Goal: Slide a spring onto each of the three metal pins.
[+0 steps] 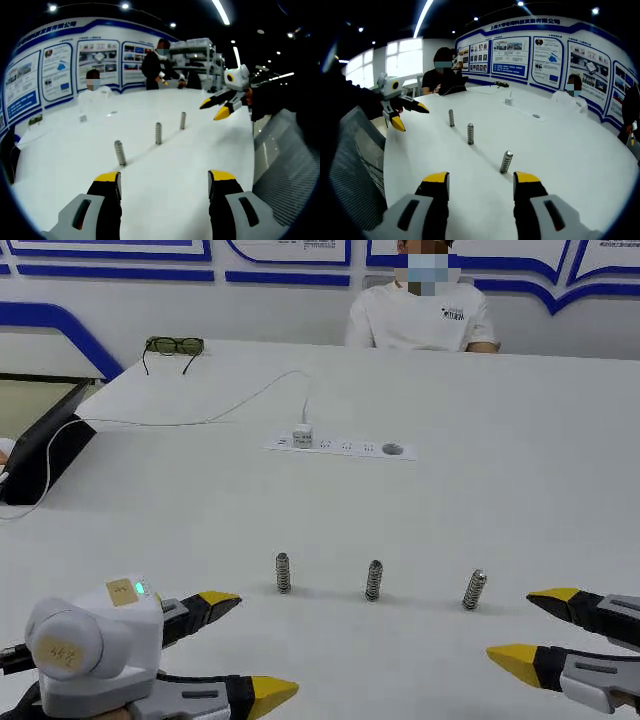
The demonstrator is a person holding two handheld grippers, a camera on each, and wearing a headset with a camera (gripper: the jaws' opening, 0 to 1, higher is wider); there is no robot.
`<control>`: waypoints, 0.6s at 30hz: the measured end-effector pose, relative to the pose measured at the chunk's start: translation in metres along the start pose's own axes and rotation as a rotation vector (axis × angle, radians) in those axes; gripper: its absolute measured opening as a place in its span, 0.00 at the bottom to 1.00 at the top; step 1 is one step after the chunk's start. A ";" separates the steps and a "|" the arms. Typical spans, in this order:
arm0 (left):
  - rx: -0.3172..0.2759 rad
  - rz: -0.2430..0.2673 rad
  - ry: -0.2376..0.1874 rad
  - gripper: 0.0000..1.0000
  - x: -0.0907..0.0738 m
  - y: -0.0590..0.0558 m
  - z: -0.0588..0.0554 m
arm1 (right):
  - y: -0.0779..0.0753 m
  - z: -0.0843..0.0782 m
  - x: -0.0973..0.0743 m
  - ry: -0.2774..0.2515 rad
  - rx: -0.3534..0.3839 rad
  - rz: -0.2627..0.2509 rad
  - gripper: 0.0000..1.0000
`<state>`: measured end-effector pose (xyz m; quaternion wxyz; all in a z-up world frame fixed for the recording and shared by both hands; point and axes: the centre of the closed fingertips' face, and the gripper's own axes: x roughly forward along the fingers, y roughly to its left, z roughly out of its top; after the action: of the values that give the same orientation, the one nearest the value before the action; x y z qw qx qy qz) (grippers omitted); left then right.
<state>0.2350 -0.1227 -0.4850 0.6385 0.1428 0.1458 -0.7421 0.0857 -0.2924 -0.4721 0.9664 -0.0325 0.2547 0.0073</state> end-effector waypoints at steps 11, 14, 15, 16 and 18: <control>-0.010 0.005 0.002 0.72 0.000 0.003 -0.004 | -0.006 -0.001 0.002 -0.027 0.011 -0.025 0.70; -0.011 0.004 0.002 0.72 0.001 0.004 -0.004 | -0.006 -0.002 0.001 -0.026 0.014 -0.029 0.74; -0.012 0.004 0.002 0.72 0.001 0.004 -0.004 | -0.006 -0.002 0.001 -0.027 0.015 -0.029 0.74; -0.012 0.004 0.002 0.72 0.002 0.005 -0.004 | -0.007 -0.002 0.002 -0.027 0.017 -0.030 0.75; -0.014 0.005 0.001 0.72 0.002 0.006 -0.004 | -0.007 -0.003 0.002 -0.029 0.022 -0.033 0.77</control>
<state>0.2410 -0.1240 -0.4900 0.6413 0.1392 0.1511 -0.7393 0.0863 -0.2991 -0.4750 0.9703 -0.0259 0.2401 -0.0111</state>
